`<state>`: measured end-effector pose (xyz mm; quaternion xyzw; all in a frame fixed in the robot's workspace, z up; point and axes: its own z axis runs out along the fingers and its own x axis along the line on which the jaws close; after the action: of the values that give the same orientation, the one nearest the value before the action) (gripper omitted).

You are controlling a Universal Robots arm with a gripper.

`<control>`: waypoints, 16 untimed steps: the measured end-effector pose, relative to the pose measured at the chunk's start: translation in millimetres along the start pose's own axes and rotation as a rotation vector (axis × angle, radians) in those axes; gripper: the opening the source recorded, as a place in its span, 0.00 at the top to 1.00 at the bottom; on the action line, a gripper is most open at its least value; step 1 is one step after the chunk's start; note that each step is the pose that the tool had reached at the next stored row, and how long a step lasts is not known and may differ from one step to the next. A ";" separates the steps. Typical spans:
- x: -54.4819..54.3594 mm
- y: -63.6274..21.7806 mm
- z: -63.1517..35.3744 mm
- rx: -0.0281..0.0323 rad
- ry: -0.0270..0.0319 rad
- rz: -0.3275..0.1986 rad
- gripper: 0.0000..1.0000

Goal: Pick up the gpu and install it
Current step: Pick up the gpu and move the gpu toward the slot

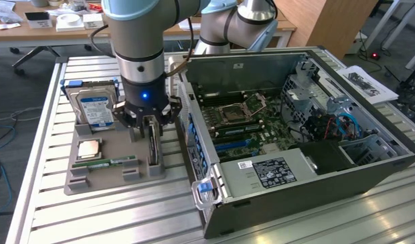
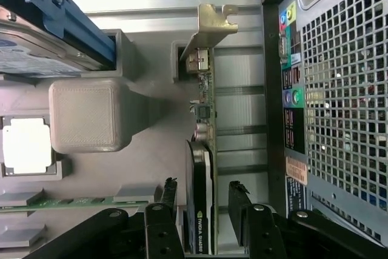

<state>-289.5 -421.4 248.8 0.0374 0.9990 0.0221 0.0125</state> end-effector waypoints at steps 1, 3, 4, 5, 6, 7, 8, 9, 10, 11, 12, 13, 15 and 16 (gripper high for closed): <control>0.0 -0.1 1.8 0.0000 0.0000 0.000 0.53; 0.1 -0.2 5.0 0.0000 -0.0001 0.000 0.53; 0.2 -0.3 6.5 0.0000 -0.0001 0.000 0.53; 0.2 -0.4 7.9 0.0000 0.0000 0.000 0.53; 0.2 -0.4 9.2 0.0000 -0.0001 0.000 0.53; 0.2 -0.5 10.3 -0.0001 -0.0001 0.000 0.53; 0.3 -0.5 10.6 0.0001 0.0001 0.000 0.53; 0.3 -0.5 10.6 0.0002 0.0001 0.000 0.53; 0.3 -0.5 10.6 0.0002 0.0001 0.000 0.53; 0.3 -0.5 10.6 0.0002 0.0001 0.000 0.53; 0.3 -0.4 10.8 0.0001 0.0000 0.000 0.53; 0.4 0.2 11.3 -0.0002 -0.0003 0.000 0.53; 0.6 1.8 12.0 0.0000 0.0000 0.000 0.53; 0.6 2.2 12.5 -0.0001 -0.0002 0.000 0.53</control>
<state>-289.6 -418.6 236.4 0.0374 0.9990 0.0221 0.0126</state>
